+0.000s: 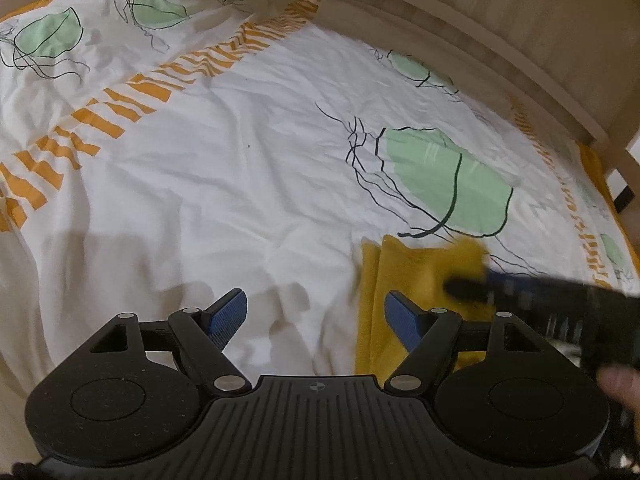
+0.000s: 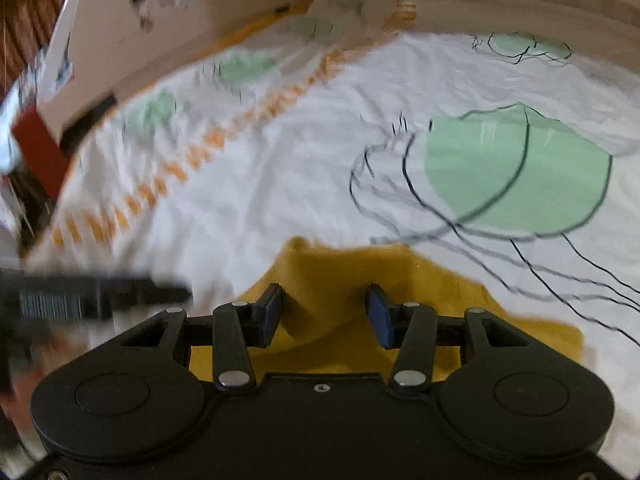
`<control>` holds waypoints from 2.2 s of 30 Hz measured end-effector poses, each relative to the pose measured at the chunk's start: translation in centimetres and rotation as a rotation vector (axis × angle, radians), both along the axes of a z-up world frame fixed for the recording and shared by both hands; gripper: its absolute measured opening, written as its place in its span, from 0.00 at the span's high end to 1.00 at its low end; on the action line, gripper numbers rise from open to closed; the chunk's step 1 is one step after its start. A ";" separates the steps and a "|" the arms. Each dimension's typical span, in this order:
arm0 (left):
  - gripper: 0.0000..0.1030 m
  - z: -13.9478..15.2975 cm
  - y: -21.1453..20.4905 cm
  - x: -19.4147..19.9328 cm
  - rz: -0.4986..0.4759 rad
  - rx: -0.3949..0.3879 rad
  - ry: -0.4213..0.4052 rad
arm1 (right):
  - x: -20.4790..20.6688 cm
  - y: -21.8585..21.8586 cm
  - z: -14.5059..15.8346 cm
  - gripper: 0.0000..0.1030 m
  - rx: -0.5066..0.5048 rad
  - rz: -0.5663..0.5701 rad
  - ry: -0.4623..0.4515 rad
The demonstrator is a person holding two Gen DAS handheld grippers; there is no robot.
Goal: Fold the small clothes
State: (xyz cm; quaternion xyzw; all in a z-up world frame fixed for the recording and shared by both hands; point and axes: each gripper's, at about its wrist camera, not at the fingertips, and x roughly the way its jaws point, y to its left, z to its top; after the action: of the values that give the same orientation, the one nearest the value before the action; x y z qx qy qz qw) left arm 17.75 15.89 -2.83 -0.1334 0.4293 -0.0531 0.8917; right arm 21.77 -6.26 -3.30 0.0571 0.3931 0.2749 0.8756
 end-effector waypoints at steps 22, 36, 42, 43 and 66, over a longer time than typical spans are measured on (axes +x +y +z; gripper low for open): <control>0.28 -2.2 -1.8 0.5 -0.088 -0.067 0.076 | -12.7 -13.8 -3.8 0.12 0.318 -0.354 0.243; 0.28 -4.1 -3.3 2.3 -0.128 -0.159 0.129 | -11.0 -9.5 -5.5 0.24 0.396 -0.167 0.242; 0.28 -4.7 -5.2 3.1 -0.206 -0.211 0.152 | -12.0 -12.3 -6.2 0.82 0.385 -0.237 0.295; 0.28 -4.7 -5.5 3.2 -0.224 -0.202 0.146 | -12.2 -12.6 -6.2 0.82 0.374 -0.238 0.297; 0.76 -3.3 -17.0 0.3 -0.464 -0.329 0.071 | -17.5 -21.4 -2.5 0.83 0.306 -0.419 0.278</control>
State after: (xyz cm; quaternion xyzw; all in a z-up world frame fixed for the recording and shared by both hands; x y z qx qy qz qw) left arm 18.06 -1.11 -6.15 -0.1762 0.4649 -0.3199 0.8065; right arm 4.24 -27.65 -5.82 0.3055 0.4430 0.1335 0.8322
